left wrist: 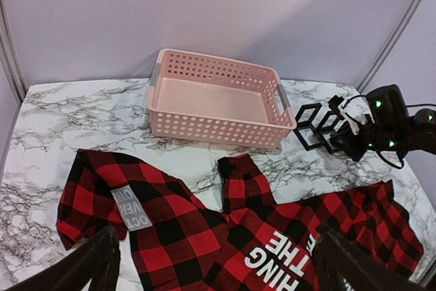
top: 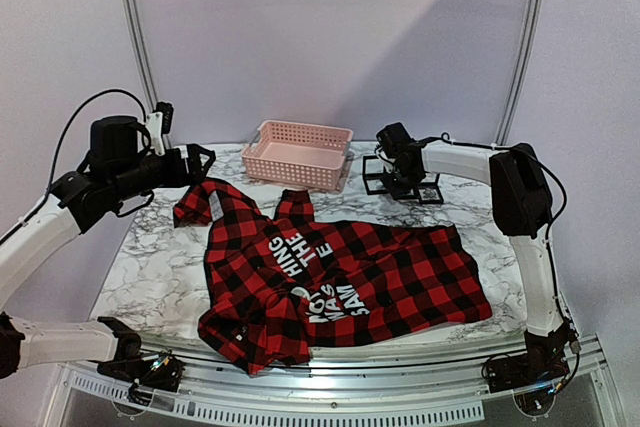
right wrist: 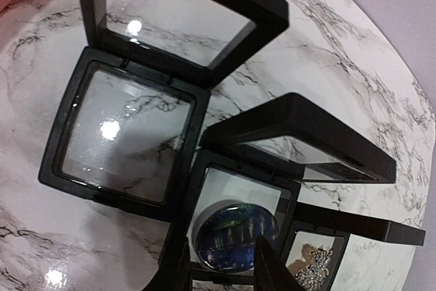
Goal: Remove the brooch from the garment
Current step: Place the brooch in the brooch box, then pick up the brooch from the flattened clothing.
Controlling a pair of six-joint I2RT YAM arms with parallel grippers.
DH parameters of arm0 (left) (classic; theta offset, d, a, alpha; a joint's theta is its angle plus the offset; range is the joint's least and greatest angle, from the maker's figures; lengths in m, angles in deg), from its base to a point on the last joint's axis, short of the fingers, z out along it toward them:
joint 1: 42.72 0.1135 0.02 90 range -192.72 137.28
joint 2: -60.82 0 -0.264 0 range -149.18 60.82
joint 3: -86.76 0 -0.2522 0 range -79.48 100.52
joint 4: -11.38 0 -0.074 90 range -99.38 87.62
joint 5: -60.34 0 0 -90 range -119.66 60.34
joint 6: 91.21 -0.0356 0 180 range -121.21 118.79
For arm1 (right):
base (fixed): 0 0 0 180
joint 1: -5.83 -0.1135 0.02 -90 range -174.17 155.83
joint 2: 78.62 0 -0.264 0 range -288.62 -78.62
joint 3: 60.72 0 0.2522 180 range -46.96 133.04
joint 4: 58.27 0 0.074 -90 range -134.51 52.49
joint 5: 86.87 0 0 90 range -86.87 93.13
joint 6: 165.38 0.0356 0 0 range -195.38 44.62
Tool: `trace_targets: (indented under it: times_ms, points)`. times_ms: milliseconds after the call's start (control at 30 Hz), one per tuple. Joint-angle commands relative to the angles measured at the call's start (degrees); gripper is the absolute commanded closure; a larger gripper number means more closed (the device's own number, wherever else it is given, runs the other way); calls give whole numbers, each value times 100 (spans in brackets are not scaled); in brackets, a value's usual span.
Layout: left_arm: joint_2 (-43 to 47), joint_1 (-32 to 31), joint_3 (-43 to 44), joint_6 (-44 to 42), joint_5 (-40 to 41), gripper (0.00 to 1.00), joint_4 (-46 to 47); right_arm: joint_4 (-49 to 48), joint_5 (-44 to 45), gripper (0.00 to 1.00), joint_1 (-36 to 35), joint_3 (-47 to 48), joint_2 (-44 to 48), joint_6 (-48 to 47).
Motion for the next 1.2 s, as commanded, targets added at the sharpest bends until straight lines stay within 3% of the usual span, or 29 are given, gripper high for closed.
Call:
trace_targets:
  times_ms: [0,233,367,567,867,1000,1167]
  points:
    - [-51,110,-84,51,-109,0,64,33,-585,69,38,124,233,167]
    - [-52,123,-110,41,-154,1,125,-131,-1021,63,25,-145,574,411]
    - [-41,117,-159,16,-447,3,232,-415,-1514,61,-27,-680,1306,701]
    - [-140,37,-213,-25,-681,3,338,-1214,-3074,54,-110,-2263,2815,1171]
    - [-440,-531,-160,-401,-1400,0,590,-2762,-5273,53,-641,-4705,4927,1951]
    - [-571,-661,-149,-678,-2099,0,655,-3621,-5023,53,-1263,-5413,5431,2498]
    - [-759,-905,-21,-994,-2438,4,476,-4215,-5085,54,-1896,-5614,5149,3022]
